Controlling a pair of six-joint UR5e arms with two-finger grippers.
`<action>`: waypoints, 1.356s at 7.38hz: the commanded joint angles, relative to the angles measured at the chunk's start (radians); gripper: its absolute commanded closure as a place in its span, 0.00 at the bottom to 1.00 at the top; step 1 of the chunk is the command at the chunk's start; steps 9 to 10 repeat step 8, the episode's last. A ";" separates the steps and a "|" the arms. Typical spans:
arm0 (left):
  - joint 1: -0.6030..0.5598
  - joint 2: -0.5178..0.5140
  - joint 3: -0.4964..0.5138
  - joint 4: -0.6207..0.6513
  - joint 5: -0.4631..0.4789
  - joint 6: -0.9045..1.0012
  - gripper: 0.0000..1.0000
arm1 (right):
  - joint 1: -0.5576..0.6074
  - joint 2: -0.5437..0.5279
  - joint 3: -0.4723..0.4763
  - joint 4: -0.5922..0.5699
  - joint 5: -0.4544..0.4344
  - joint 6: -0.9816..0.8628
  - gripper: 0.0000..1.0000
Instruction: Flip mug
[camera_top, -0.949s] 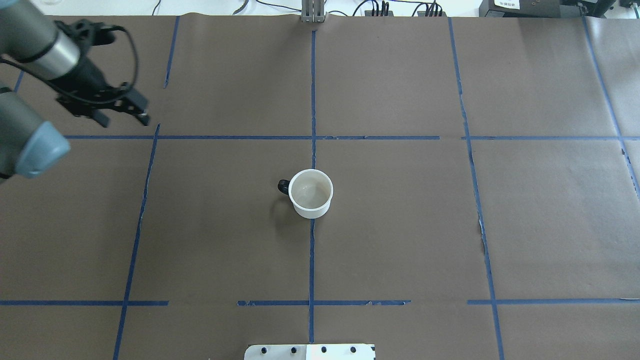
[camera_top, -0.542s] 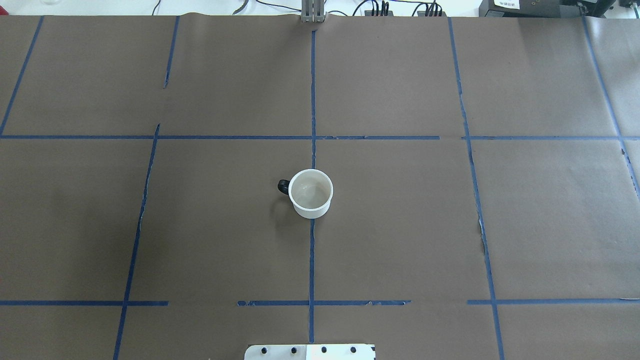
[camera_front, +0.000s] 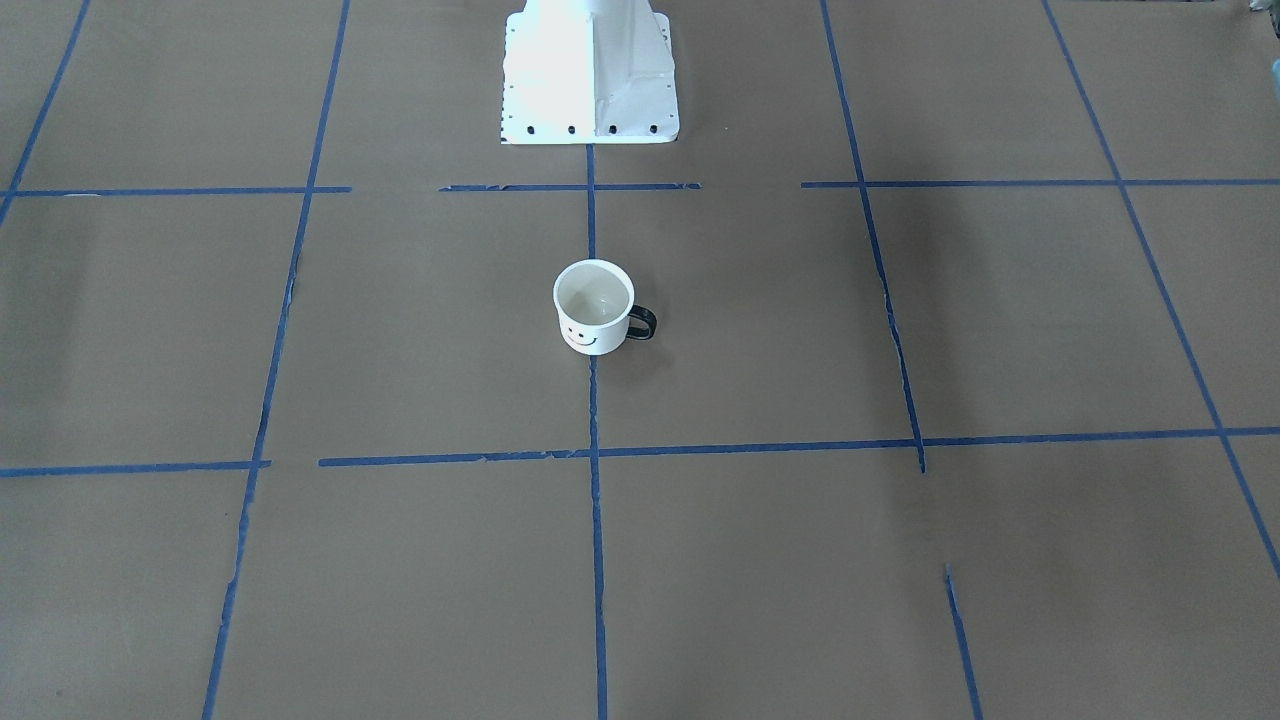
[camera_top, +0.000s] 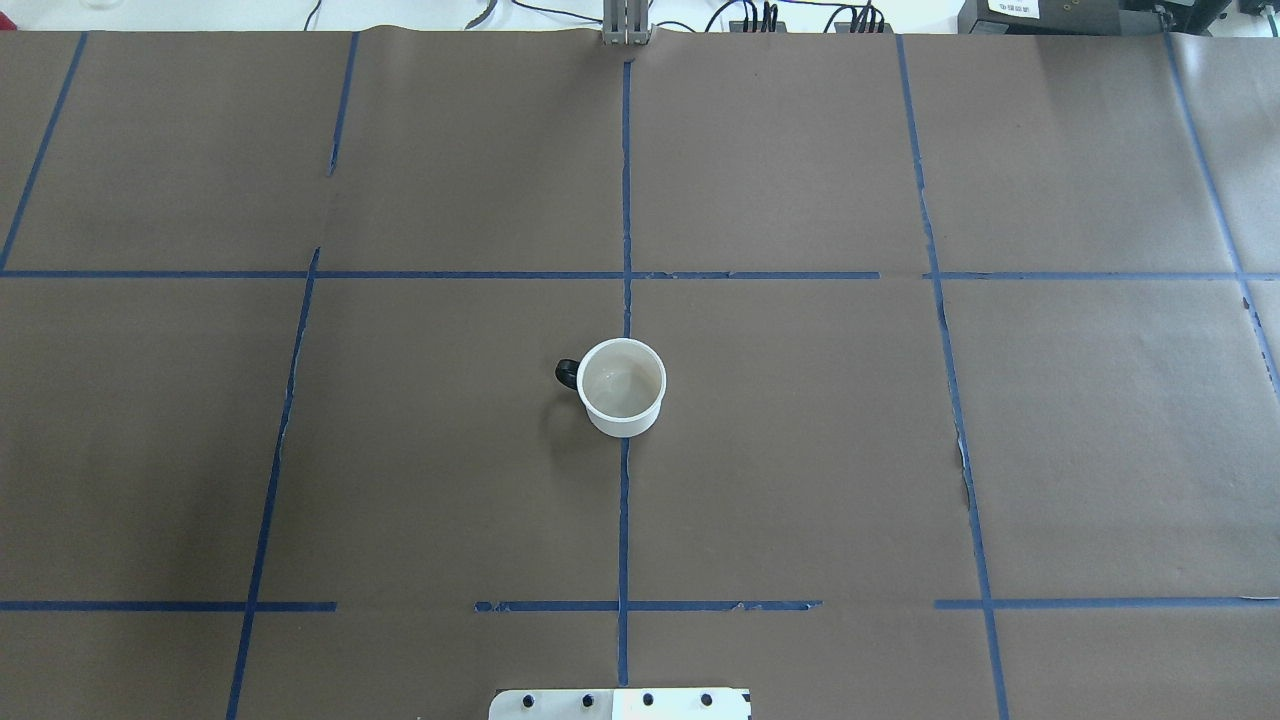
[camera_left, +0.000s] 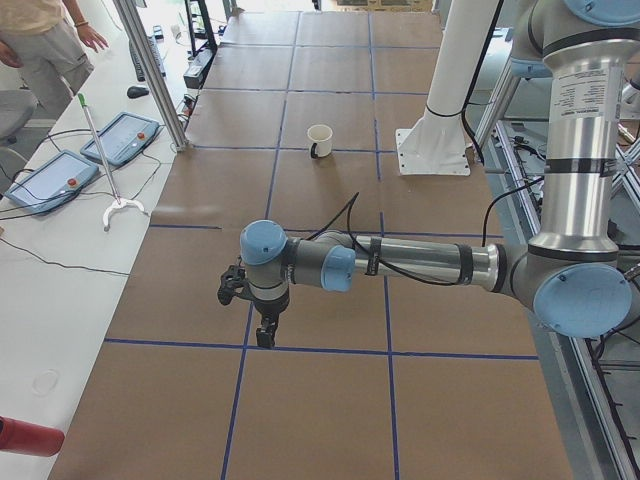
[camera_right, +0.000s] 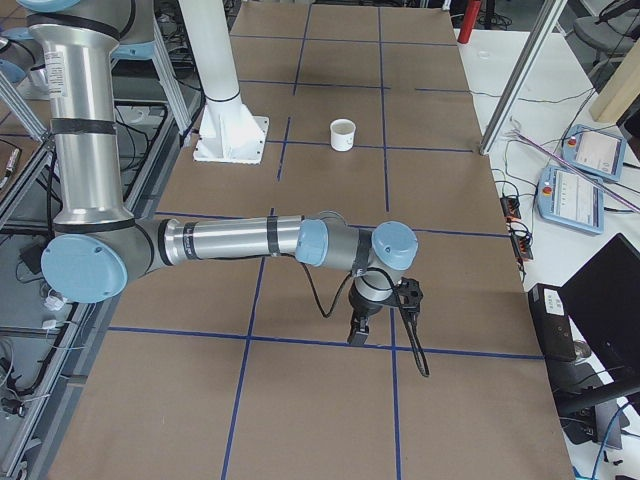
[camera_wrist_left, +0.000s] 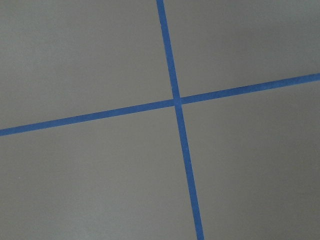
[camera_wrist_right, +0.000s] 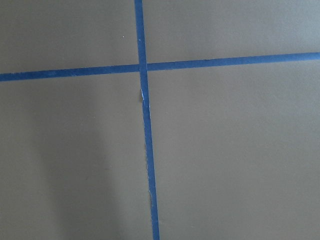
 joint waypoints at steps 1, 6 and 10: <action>-0.017 0.000 0.009 -0.008 -0.015 0.000 0.00 | 0.000 0.000 0.000 0.000 0.000 0.000 0.00; -0.017 0.003 0.023 -0.167 -0.018 0.011 0.00 | 0.000 0.000 0.000 0.000 0.000 0.000 0.00; -0.017 0.001 0.022 -0.166 -0.018 0.009 0.00 | 0.000 0.000 0.000 0.000 0.000 0.000 0.00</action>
